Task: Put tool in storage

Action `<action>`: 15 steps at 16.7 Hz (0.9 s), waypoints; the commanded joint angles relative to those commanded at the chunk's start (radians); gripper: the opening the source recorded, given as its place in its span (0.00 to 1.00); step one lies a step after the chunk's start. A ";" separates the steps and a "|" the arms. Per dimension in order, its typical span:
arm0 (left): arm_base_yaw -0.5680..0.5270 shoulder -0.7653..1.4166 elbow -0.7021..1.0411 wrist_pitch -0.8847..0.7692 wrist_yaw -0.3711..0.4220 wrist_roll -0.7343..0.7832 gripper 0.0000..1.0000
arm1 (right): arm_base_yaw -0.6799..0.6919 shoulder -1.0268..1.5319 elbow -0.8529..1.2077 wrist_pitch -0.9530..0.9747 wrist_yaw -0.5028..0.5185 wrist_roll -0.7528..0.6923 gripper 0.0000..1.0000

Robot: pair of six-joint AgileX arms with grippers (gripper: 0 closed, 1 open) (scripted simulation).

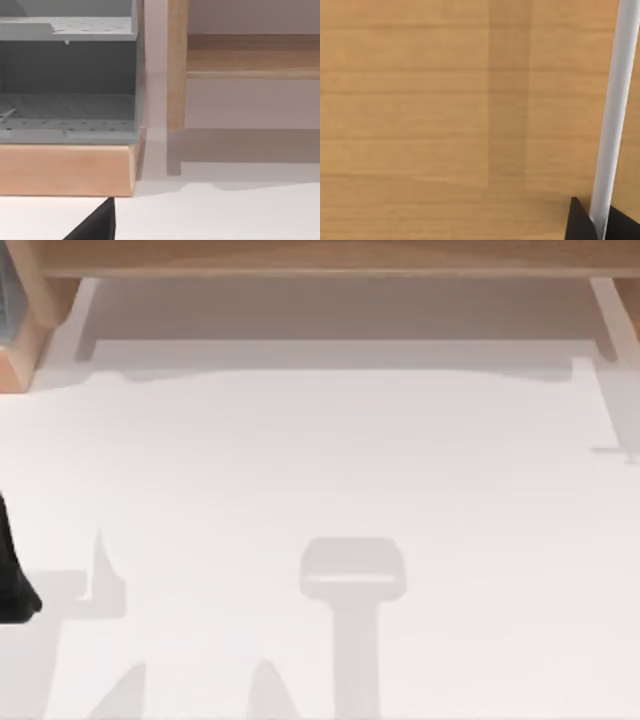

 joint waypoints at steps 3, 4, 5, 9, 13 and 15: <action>0.000 0.000 0.000 0.000 0.000 0.000 1.00 | 0.022 0.016 0.039 -0.027 0.021 -0.001 0.00; 0.000 0.000 0.000 0.000 0.000 0.000 1.00 | 0.022 0.016 0.039 -0.027 0.021 -0.001 0.00; 0.000 0.000 0.000 0.000 0.000 0.000 1.00 | 0.022 0.016 0.039 -0.027 0.021 -0.001 0.00; 0.000 0.000 0.000 0.000 0.000 0.000 1.00 | 0.032 0.032 0.075 -0.051 0.034 0.000 0.00; 0.000 0.000 0.000 0.000 0.000 0.000 1.00 | 0.075 0.087 0.217 -0.127 0.082 0.001 0.00; 0.000 0.000 0.000 0.000 0.000 0.000 1.00 | 0.096 0.111 0.270 -0.162 0.101 0.000 0.00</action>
